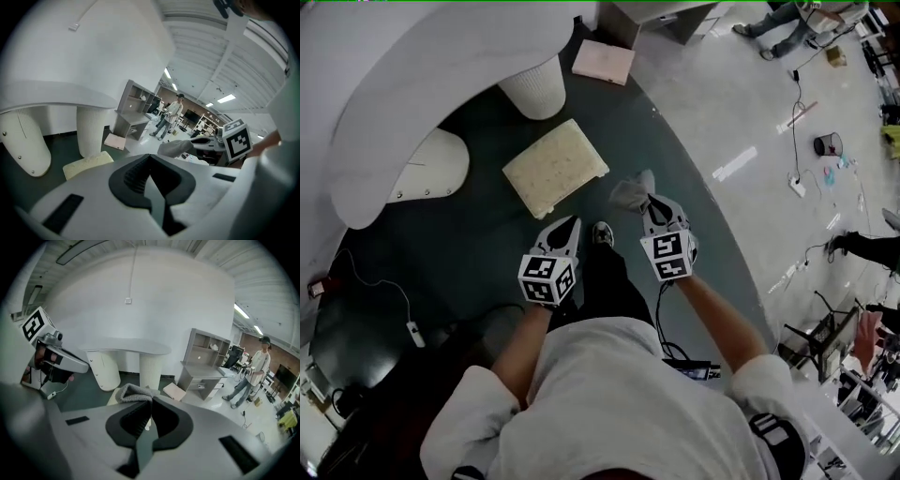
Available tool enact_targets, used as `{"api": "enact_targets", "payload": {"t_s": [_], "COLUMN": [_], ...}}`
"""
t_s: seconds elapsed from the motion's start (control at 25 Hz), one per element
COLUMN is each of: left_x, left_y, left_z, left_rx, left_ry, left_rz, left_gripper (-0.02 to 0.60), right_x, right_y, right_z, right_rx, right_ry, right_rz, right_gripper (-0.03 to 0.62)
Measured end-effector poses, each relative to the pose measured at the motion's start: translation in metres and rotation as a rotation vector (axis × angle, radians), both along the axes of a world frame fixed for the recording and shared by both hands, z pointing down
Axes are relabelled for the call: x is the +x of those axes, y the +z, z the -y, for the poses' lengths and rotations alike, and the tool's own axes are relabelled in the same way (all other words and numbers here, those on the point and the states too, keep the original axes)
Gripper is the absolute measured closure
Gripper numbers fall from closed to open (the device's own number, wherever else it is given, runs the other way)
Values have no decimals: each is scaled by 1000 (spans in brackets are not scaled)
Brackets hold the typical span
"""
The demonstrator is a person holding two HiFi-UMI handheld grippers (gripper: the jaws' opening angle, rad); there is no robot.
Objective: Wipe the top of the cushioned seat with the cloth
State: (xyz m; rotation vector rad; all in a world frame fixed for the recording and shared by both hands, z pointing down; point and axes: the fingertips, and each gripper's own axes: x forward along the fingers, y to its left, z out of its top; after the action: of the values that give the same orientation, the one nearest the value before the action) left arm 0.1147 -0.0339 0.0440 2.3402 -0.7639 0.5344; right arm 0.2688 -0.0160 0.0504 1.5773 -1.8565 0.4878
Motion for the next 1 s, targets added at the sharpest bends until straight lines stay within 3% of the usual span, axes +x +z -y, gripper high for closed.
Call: {"api": "enact_targets", "payload": {"t_s": [0.28,0.64,1.0], "left_x": [46,49,63], "left_y": [58,196,308], "left_z": [53,48,55], "left_rx": [-50,-80,-63], "left_ry": [-6,26,102], "left_rz": [83,132,127], "left_gripper": [568,568,568], "right_x": [29,30,32], "right_y": [82,220,323], "right_z": [61,62,78], "right_rx": [-108,-167,-198], "right_ry": [1,128,81], "right_rz": [51,84,57], "right_gripper": [579,579,579]}}
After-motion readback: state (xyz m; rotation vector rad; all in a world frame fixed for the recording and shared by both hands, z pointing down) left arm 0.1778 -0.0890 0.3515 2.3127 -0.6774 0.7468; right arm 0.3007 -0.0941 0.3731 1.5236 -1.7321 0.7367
